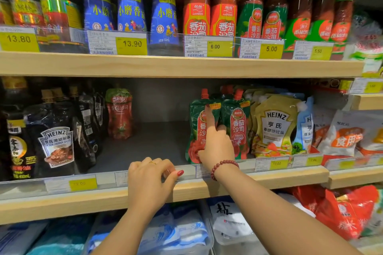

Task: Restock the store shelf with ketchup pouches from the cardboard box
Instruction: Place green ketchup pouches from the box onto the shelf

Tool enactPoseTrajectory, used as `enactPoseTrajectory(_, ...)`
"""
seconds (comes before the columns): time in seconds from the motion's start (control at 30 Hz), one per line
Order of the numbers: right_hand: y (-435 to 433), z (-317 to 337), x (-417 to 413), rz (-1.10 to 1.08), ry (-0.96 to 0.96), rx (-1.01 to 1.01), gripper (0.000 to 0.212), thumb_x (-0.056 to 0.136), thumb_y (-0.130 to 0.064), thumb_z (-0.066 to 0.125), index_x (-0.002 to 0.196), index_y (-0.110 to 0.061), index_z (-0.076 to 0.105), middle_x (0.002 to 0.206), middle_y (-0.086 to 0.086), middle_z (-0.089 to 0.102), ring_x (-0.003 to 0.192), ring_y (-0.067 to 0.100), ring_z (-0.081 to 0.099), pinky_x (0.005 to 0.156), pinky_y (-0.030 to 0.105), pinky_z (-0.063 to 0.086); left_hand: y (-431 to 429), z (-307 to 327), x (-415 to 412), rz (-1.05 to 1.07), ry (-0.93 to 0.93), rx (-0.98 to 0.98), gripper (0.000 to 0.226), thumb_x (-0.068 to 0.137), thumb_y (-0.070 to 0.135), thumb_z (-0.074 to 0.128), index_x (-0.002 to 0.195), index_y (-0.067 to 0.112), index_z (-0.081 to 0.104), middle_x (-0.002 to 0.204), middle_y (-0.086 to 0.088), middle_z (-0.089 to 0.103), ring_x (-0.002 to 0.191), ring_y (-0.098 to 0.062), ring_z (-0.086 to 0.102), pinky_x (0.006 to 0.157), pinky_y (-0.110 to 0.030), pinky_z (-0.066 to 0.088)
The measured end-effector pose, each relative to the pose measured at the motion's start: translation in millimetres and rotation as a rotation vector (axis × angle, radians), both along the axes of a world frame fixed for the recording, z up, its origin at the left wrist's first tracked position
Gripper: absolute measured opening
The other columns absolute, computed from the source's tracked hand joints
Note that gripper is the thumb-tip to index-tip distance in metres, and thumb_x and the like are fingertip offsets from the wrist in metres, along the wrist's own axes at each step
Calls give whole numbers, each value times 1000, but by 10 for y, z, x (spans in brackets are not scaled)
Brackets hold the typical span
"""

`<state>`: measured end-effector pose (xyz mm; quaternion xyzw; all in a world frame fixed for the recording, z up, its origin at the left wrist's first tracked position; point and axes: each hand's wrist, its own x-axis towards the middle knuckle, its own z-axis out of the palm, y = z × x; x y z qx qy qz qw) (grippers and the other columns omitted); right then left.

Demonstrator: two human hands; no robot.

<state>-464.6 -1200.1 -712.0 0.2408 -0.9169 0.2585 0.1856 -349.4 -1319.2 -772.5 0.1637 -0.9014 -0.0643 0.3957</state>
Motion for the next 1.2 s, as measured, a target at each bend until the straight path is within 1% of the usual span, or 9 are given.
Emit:
enactPoseTrajectory(0.07,-59,16,-34,30,-24,6,104,75,-1,66,148,-31,-3,132,20,36,105,33,54,85,38,53,1,4,2,4,5,-12,26,77,58,61,63,37,56,51,18,47,60,-3,43,66,-29,28)
enactPoseTrajectory(0.2,-198,64,-174,69,-102,-1,120,73,8,62,140,-44,-23,134,19,30,108,33,51,87,43,51,-6,1,-4,5,3,-22,26,76,60,59,63,38,56,52,19,47,60,-3,43,65,-29,29)
enactPoseTrajectory(0.33,-348,80,-320,27,-112,17,118,77,10,59,139,-44,-24,136,21,31,113,35,49,87,44,50,-20,-21,0,2,18,-41,26,76,59,60,63,38,55,52,19,45,59,-3,42,64,-29,31)
enactPoseTrajectory(0.5,-448,25,-489,34,-59,2,118,78,0,67,140,-44,-23,132,21,37,108,37,54,81,43,49,-45,-42,-23,-8,32,-65,25,77,58,61,63,38,55,53,21,46,58,-2,42,64,-29,32)
enactPoseTrajectory(0.77,-468,-33,-552,51,0,-23,120,76,1,66,138,-46,-25,128,21,41,99,37,57,77,43,51,-59,-57,-36,1,37,-78,26,77,58,60,63,38,54,55,21,45,59,-3,41,63,-29,32)
enactPoseTrajectory(0.9,-416,-1,-534,54,-28,38,117,79,0,63,137,-46,-27,130,20,40,99,36,58,79,43,53,-57,-44,-36,4,-2,-51,26,78,62,54,65,40,53,55,22,45,60,-2,42,66,-28,29)
enactPoseTrajectory(1.03,-248,122,-374,97,-98,75,104,81,-2,59,144,-41,-15,135,19,36,106,36,55,82,43,50,-82,-28,-39,-16,4,-30,28,79,63,52,66,38,56,55,20,49,63,-1,43,68,-28,26)
enactPoseTrajectory(1.1,-60,129,-187,166,-30,-8,92,82,-6,61,146,-35,2,128,15,42,102,32,57,81,40,52,-84,20,-37,-30,19,-32,25,79,58,58,66,37,57,56,18,51,64,-4,44,68,-29,24)
enactPoseTrajectory(1.2,352,28,174,287,50,-140,71,84,-24,66,141,-30,23,121,5,50,106,22,55,86,38,52,-43,110,-13,-38,23,-13,22,81,53,61,69,35,62,59,16,54,69,-10,49,69,-30,20)
